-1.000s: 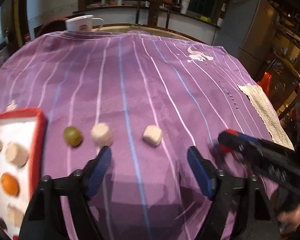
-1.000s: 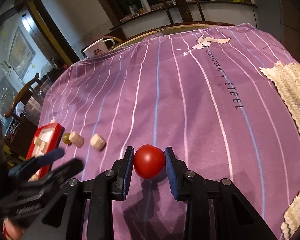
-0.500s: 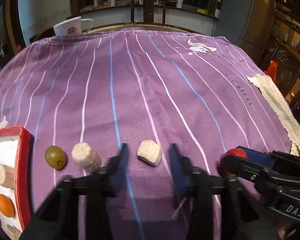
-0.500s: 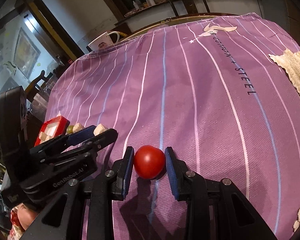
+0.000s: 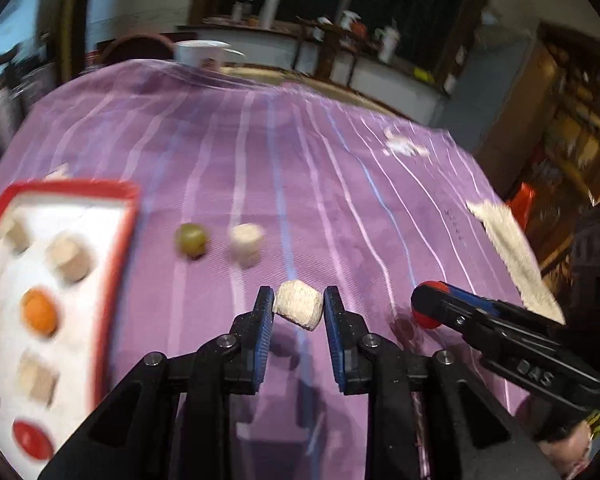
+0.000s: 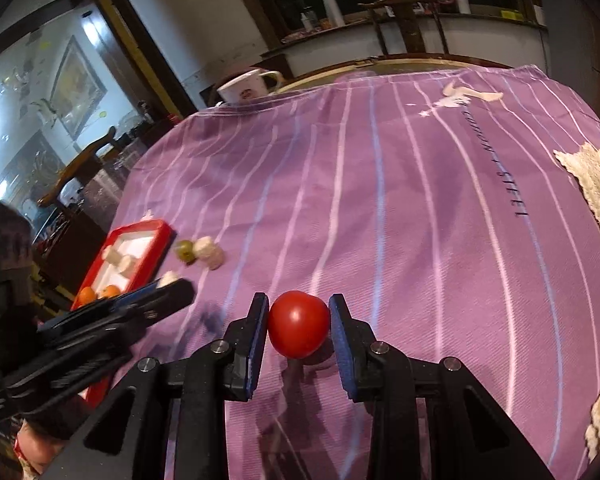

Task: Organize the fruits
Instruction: 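Lower the cube and tomato into the tray and open both tools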

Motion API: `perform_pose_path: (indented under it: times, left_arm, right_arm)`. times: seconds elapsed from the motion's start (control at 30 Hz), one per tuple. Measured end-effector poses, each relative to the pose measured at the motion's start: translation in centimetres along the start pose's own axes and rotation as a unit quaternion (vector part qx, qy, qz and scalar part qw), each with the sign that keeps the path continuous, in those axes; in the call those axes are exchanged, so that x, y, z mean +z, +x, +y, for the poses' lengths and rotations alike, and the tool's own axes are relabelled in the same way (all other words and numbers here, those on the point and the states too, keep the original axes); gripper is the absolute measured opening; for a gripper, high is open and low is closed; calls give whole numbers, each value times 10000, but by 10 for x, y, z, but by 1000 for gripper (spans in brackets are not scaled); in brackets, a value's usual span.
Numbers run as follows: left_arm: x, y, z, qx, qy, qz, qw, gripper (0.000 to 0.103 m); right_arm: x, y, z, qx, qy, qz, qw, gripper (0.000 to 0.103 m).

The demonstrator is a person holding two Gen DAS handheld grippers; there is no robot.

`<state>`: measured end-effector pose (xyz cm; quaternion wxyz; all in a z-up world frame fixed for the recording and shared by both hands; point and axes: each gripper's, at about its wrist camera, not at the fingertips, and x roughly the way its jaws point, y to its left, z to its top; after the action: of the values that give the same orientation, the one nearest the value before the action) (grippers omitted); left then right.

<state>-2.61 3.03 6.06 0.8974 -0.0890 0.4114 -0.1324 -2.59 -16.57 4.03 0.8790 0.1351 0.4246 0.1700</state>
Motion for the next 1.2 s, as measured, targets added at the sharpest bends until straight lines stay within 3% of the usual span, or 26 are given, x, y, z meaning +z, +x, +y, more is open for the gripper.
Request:
perform_pose_path:
  times: [0.3, 0.5, 0.73, 1.07, 1.1, 1.2]
  left_arm:
    - [-20, -75, 96, 1021, -685, -490, 9912, 25]
    - [-12, -85, 152, 1403, -870, -412, 9854, 25]
    - [1, -63, 194, 1580, -1049, -24, 9819, 25]
    - [-2, -51, 210, 1457, -1268, 117, 9811, 25]
    - [-2, -52, 211, 1444, -1289, 99, 9810, 28]
    - [-2, -57, 212, 1379, -1401, 32, 9805, 56]
  right_arm:
    - [-16, 11, 82, 586, -557, 252, 9964, 34]
    - [-21, 36, 155, 1121, -936, 531, 9878, 34]
    - [-22, 81, 212, 1125, -1317, 697, 9824, 34]
    - [-31, 115, 228, 721, -1612, 868, 9805, 34]
    - [-32, 116, 230, 701, -1645, 866, 9801, 35]
    - [-34, 117, 232, 693, -1678, 841, 9798, 35]
